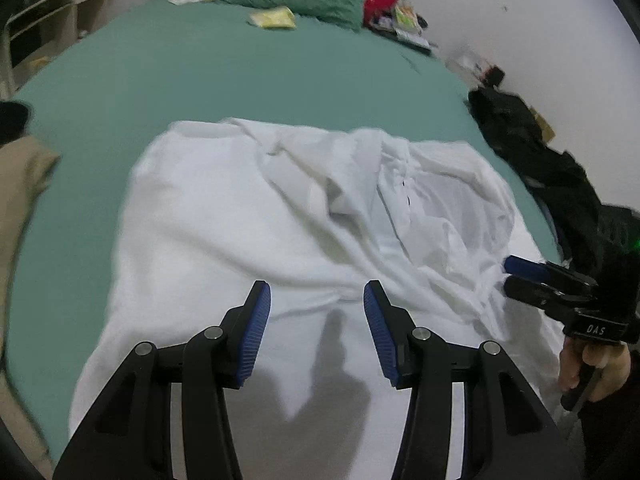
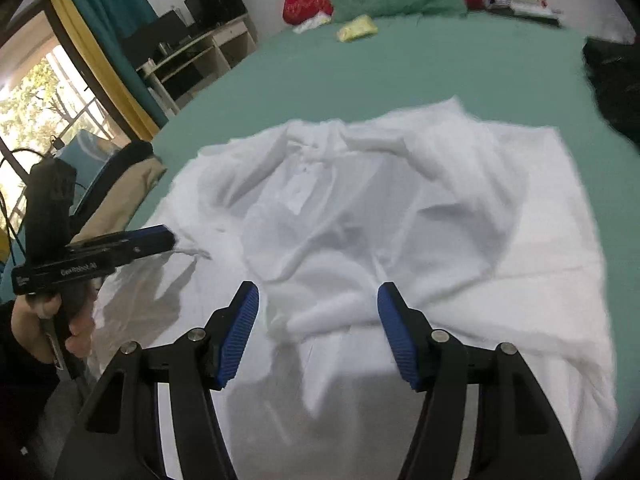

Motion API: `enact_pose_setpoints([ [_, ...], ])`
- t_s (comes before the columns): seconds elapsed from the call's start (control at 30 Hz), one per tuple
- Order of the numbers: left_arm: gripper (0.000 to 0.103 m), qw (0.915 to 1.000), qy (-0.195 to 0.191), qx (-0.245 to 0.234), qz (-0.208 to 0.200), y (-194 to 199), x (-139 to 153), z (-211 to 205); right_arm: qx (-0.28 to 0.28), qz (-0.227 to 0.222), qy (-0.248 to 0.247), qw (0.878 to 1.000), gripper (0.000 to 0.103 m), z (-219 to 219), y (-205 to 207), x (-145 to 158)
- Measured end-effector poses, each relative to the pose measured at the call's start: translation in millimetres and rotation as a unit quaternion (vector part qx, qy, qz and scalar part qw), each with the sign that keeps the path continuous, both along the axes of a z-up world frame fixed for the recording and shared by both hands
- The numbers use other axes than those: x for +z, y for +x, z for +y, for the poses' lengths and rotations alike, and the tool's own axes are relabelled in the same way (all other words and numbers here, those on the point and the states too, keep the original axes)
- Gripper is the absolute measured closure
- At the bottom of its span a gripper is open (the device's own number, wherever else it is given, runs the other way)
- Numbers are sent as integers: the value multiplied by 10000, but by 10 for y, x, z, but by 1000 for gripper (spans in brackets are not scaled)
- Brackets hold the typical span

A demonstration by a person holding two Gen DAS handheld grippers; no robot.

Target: Fold large clothes

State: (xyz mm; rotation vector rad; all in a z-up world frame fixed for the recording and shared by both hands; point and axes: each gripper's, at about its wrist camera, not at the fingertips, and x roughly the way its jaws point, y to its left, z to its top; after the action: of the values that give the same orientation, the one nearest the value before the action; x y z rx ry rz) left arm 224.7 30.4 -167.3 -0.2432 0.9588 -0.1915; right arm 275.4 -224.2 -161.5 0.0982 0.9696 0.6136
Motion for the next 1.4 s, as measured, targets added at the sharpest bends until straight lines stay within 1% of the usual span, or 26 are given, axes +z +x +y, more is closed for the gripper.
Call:
enact_pose_setpoints([
  [0.1, 51, 9996, 43, 189, -210, -302, 162, 175, -142, -215, -153, 9996, 41, -148, -240, 166],
  [0.17, 51, 9985, 198, 364, -349, -535, 267, 315, -267, -343, -369, 9984, 41, -285, -440, 255],
  [0.23, 51, 9971, 296, 522, -459, -675, 359, 401, -404, -389, -541, 9970, 41, -418, -576, 308],
  [0.3, 51, 9957, 297, 694, -533, -807, 429, 472, -591, -418, -724, 9947, 41, -579, -713, 329],
  [0.37, 50, 9938, 357, 861, -610, -995, 443, 615, -833, -400, -774, 9927, 41, -793, -843, 336],
  [0.4, 48, 9931, 406, 924, -601, -1033, 431, 665, -961, -371, -774, 9917, 41, -917, -903, 326],
  [0.47, 46, 9916, 487, 1114, -448, -1171, 340, 797, -1220, -272, -816, 9888, 41, -1120, -1008, 294],
  [0.5, 45, 9912, 458, 1202, -323, -1240, 266, 874, -1327, -225, -837, 9874, 41, -1236, -1070, 280],
  [0.6, 44, 9890, 435, 1411, -122, -1390, 138, 1021, -1641, -47, -835, 9829, 41, -1509, -1215, 187],
  [0.7, 43, 9890, 346, 1441, 20, -1493, 20, 1056, -1891, 60, -831, 9784, 41, -1685, -1324, 117],
  [0.87, 42, 9892, 385, 1384, 296, -1563, -135, 1007, -2241, 178, -837, 9708, 41, -1899, -1351, 13],
  [0.93, 42, 9892, 421, 1280, 581, -1560, -206, 954, -2222, 277, -772, 9715, 41, -1934, -1346, -32],
  [0.97, 42, 9894, 466, 1207, 658, -1563, -227, 922, -2165, 371, -775, 9725, 41, -1927, -1346, -71],
  [1.0, 41, 9896, 592, 1107, 696, -1564, -243, 873, -2092, 511, -869, 9727, 41, -1898, -1352, -125],
  [1.07, 40, 9892, 710, 1065, 711, -1567, -263, 838, -1898, 538, -902, 9762, 41, -1823, -1401, -153],
  [1.2, 38, 9884, 771, 991, 850, -1557, -321, 811, -1494, 676, -916, 9822, 40, -1662, -1544, -219],
  [1.27, 38, 9880, 855, 939, 874, -1559, -332, 777, -1344, 644, -1153, 9821, 41, -1544, -1580, -235],
  [1.3, 38, 9881, 870, 894, 902, -1559, -339, 763, -1261, 628, -1179, 9830, 57, -1496, -1576, -230],
  [1.33, 38, 9883, 865, 859, 915, -1555, -335, 753, -1157, 669, -1122, 9847, 78, -1450, -1571, -246],
  [1.37, 38, 9885, 880, 816, 922, -1560, -337, 738, -1126, 701, -1077, 9853, 83, -1427, -1571, -256],
  [1.4, 38, 9887, 893, 766, 927, -1564, -334, 723, -1070, 718, -1007, 9865, 93, -1406, -1578, -254],
])
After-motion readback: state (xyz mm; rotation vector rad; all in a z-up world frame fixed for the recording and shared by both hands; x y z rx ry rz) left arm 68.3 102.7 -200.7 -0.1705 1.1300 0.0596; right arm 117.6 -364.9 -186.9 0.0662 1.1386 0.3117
